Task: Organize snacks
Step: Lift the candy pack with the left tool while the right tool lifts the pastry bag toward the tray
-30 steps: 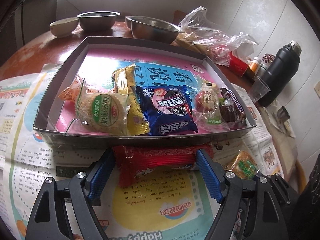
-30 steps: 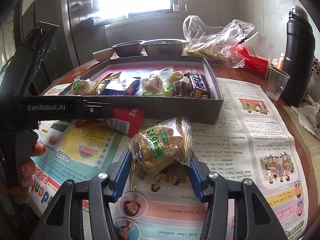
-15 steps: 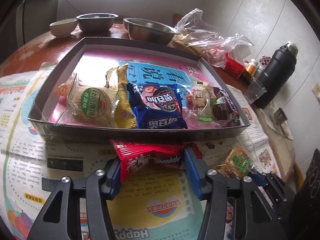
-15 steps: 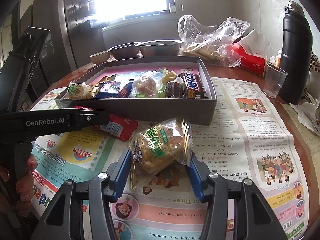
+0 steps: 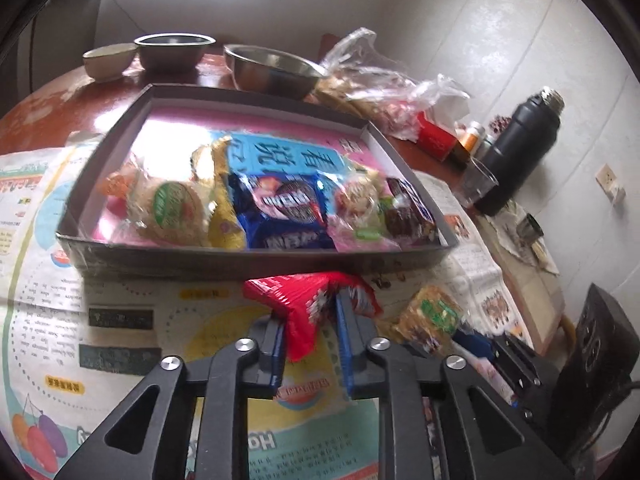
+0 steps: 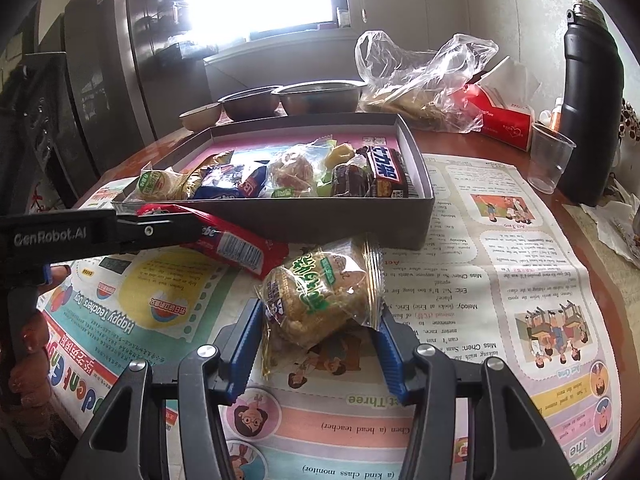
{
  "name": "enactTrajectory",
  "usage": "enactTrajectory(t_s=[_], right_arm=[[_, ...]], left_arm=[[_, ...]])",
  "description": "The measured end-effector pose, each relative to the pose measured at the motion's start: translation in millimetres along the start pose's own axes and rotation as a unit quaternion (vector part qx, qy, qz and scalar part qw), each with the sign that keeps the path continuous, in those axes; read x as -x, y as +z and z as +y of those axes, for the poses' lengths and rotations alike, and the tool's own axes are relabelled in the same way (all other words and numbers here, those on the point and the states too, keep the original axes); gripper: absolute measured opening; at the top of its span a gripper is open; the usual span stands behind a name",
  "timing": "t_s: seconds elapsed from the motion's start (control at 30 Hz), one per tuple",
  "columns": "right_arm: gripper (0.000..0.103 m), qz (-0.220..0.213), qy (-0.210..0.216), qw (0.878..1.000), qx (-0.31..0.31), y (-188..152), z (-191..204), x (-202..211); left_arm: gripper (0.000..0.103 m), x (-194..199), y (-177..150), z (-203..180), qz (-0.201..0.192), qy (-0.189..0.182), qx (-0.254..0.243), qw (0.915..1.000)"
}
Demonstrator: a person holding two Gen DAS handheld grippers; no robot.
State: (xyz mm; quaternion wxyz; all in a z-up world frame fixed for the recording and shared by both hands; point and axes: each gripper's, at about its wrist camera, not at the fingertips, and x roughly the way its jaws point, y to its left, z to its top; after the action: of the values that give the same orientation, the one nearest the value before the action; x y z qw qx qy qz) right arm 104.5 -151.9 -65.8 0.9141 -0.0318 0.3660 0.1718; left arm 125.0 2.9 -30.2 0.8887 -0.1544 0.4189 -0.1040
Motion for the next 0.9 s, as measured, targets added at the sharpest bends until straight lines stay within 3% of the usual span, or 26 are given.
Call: enactTrajectory(t_s=[0.17,0.5,0.53,0.57,0.63,0.9], right_arm=[[0.054,0.001,-0.001,1.0,0.003,0,0,0],[0.054,0.002,-0.003,1.0,0.003,0,1,-1],[0.054,0.002,-0.004,1.0,0.004,0,1,-2],[0.054,0.003,-0.005,1.0,0.004,0,2,-2],[0.054,0.003,-0.004,1.0,0.005,0,2,-2],[0.054,0.003,-0.004,1.0,0.004,1,2,-3]], left_arm=[[0.008,-10,-13,1,0.035,-0.027,-0.005,0.999],[0.008,-5,-12,4,0.021,-0.062,0.006,0.9979],[0.02,-5,-11,5,0.019,-0.063,0.008,0.9978],[0.044,-4,-10,5,0.018,-0.061,0.008,0.9979],[0.07,-3,-9,7,0.016,-0.056,0.013,0.9982],[0.07,-3,-2,32,0.009,-0.04,0.06,0.9973]])
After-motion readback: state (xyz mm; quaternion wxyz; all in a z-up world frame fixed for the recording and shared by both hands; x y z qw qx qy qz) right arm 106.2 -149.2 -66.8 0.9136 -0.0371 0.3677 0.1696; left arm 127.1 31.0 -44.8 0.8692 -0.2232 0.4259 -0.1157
